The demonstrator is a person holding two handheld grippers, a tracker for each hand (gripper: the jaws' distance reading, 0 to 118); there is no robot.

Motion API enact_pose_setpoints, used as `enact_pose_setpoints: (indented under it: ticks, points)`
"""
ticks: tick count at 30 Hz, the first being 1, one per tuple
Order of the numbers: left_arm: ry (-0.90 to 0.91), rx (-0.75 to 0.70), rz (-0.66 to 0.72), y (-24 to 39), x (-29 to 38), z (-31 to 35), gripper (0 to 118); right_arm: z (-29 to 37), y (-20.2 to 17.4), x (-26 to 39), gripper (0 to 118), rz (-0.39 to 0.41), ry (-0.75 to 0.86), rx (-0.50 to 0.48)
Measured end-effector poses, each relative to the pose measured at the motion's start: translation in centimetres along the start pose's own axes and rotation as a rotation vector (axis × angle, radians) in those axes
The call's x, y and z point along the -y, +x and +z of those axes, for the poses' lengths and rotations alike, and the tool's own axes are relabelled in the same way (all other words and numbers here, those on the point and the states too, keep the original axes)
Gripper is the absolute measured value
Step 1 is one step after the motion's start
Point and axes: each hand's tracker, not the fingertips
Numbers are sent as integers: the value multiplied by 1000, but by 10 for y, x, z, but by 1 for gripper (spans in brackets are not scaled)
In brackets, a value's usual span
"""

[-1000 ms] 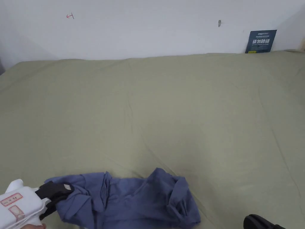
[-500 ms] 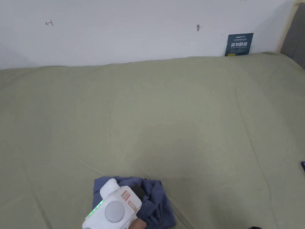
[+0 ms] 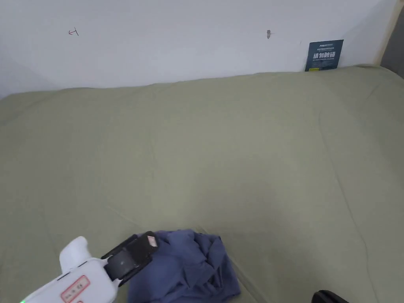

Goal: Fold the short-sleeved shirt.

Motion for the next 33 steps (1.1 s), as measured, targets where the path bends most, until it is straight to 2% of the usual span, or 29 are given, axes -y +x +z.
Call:
enact_pose_setpoints:
  ticks: [1,2,3,5,7,8,12,15,20,23,25,26,31,33]
  points:
    - [-6,26,13,-8,-2,-2,67,-1,-2,1,8,4,-4,-3]
    - [-10,35,13,-11,-2,-6,32,-2,-3,1,8,4,-8,-7]
    - [-16,-40,-26,-15,-5,-15,10,-2,-5,2,8,5,-12,-9]
    - [-72,-36,-59,-27,-4,-33,10,-1,-8,3,8,7,-14,-10]
    - [-147,-29,-27,-37,2,-57,9,2,-9,3,8,8,-15,-8]
    - [-173,24,-9,-39,6,-67,9,3,-10,2,8,9,-17,-4]
    - [-250,47,3,-23,26,-121,9,7,-7,2,8,15,-38,28]
    - [-293,200,44,6,42,-154,9,15,-1,1,8,5,-39,62]
    - [-355,157,38,9,60,-188,9,23,11,0,8,-19,-41,109]
    - [-343,155,63,4,51,-159,9,20,14,-1,8,-17,-50,112]
    - [-286,169,-82,12,40,-113,9,15,13,-3,8,-4,-57,95]
    - [-265,182,-108,12,36,-89,9,10,12,-4,8,1,-61,79]
    - [-165,126,-169,-8,22,28,9,-53,-2,-4,8,18,-135,-95]
    - [-131,70,-157,-20,18,50,9,-98,-8,-6,8,-33,-195,-154]
